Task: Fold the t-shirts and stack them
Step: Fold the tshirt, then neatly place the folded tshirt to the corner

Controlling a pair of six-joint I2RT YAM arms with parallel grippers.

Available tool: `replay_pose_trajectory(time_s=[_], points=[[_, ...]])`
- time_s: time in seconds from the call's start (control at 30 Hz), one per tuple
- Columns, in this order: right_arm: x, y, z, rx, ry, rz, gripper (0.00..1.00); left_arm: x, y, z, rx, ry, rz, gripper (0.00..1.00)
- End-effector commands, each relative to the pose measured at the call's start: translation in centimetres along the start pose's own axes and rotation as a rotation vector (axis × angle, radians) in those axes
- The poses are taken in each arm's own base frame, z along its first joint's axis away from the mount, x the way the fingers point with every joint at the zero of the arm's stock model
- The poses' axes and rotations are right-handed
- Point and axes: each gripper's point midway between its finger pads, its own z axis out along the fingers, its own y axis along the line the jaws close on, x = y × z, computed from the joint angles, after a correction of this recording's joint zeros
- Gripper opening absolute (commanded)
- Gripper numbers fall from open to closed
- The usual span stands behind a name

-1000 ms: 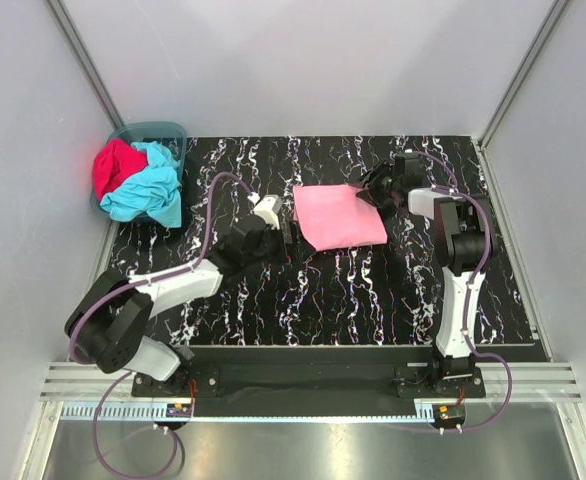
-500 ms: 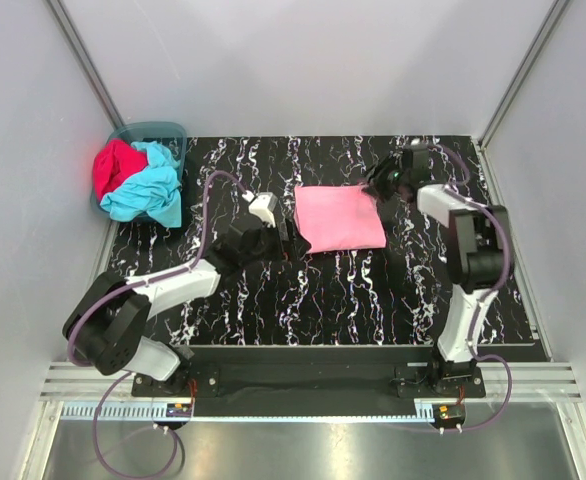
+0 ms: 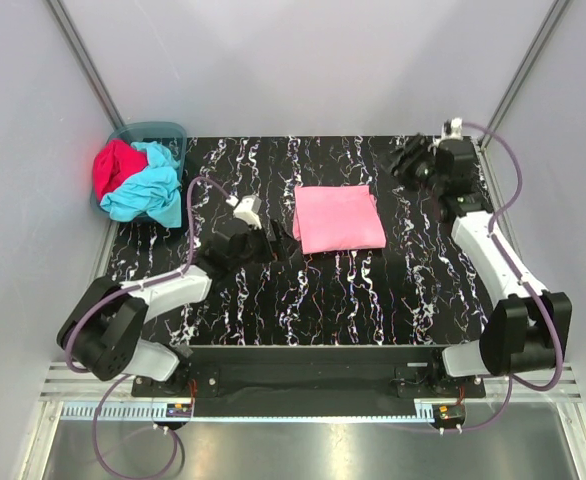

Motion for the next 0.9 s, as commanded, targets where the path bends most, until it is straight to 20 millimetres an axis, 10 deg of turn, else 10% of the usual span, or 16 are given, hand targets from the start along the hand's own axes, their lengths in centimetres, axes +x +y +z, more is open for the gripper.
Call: replay_pose_trajectory(time_s=[0.0, 0.17, 0.87], points=[[5.0, -8.3, -0.6, 0.218, 0.070, -0.002, 0.59, -0.6, 0.3, 0.2, 0.042, -0.069, -0.033, 0.99], [8.4, -13.5, -1.2, 0.262, 0.138, 0.058, 0.60, 0.2, 2.0, 1.6, 0.061, -0.062, -0.077, 0.99], [15.0, -20.7, 3.6, 0.224, 0.141, 0.289, 0.61, -0.7, 4.7, 9.2, 0.098, 0.020, -0.195, 0.99]])
